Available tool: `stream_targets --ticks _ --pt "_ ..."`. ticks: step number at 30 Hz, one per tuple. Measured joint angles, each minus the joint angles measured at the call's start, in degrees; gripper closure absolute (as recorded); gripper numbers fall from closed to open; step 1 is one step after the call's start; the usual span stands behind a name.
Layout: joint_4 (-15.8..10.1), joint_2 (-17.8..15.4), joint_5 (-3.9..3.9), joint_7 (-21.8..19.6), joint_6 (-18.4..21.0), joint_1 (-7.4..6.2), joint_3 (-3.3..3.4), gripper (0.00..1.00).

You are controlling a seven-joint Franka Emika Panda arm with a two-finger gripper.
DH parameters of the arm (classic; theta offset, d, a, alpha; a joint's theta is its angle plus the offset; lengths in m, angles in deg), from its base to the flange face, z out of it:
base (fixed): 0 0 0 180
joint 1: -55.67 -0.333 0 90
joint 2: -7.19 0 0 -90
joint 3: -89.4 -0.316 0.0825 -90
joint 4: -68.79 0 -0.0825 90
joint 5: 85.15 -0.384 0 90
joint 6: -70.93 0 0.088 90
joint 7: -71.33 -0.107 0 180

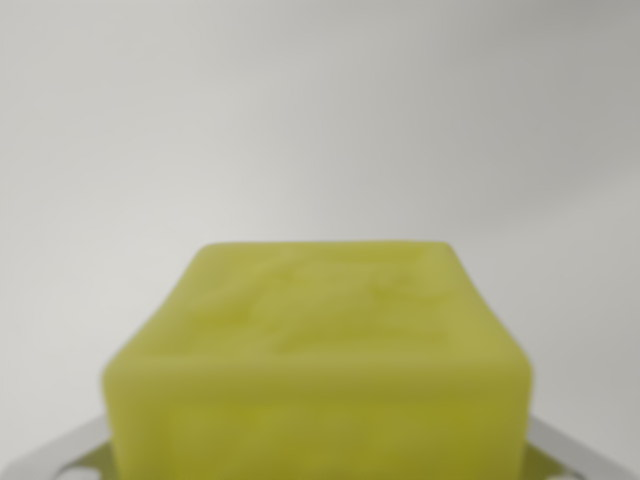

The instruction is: Pick yellow cube

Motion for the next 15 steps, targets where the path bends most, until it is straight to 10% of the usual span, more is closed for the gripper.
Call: stream_targets --ticks 15 --pt "0.9 -0.9 0.02 0.0 1.8 0.01 0.00 1.00"
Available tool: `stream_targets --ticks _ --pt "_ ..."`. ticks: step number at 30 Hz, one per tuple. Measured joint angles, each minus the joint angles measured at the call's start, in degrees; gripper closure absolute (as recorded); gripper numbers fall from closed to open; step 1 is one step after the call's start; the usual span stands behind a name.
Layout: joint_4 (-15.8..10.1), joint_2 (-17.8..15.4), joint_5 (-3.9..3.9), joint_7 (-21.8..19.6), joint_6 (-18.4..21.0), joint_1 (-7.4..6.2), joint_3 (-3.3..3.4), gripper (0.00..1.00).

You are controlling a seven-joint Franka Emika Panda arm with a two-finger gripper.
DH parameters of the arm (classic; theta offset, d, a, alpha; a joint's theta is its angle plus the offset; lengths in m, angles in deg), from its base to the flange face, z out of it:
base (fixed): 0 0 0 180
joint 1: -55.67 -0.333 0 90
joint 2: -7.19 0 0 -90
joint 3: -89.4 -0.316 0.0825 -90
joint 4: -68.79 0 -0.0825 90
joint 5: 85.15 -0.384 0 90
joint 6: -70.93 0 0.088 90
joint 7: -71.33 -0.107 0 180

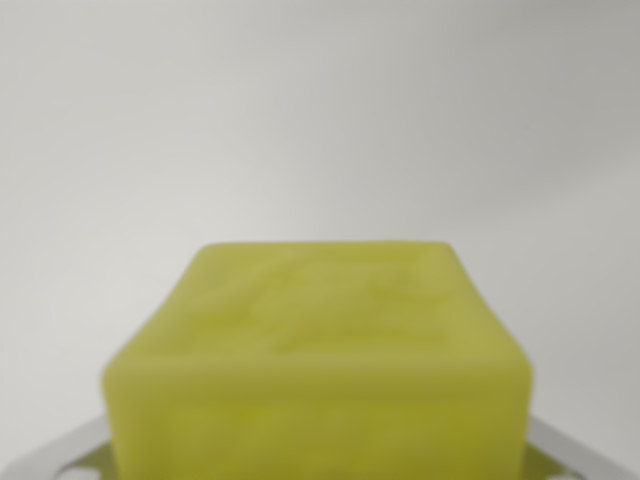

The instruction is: Pick yellow cube

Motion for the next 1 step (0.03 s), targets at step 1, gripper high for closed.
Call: stream_targets --ticks 1 --pt "0.0 0.0 0.00 0.0 0.0 0.00 0.00 1.00"
